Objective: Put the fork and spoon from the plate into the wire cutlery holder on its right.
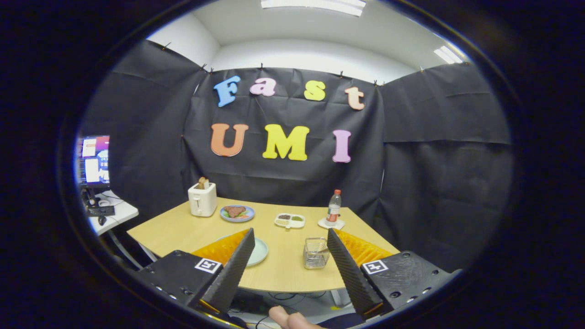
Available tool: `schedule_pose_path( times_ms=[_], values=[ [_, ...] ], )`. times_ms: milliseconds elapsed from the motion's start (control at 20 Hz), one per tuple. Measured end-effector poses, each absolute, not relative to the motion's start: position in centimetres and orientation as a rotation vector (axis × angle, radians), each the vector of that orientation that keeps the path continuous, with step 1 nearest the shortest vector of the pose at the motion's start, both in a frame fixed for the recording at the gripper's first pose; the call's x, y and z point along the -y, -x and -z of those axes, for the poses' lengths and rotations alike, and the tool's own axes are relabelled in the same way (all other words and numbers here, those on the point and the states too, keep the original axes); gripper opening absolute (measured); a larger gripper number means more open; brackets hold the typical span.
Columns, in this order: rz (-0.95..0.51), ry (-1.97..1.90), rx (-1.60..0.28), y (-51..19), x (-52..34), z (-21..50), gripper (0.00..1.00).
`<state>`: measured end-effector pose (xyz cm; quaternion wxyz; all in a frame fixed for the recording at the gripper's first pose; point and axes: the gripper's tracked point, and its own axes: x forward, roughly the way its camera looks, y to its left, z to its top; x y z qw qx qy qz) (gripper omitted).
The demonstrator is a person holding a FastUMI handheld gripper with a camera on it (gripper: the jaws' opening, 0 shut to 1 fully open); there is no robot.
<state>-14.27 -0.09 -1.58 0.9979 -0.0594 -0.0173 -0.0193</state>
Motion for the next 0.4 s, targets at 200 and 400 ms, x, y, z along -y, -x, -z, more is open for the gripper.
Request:
schedule_pose_path(
  times_ms=[200, 400],
  values=[
    [0.051, 0.122, 0.112, 16.8, 0.2, 2.1, 0.95],
    [-0.004, 0.097, 0.156, 18.3, -0.9, 2.1, 0.95]
  ],
)
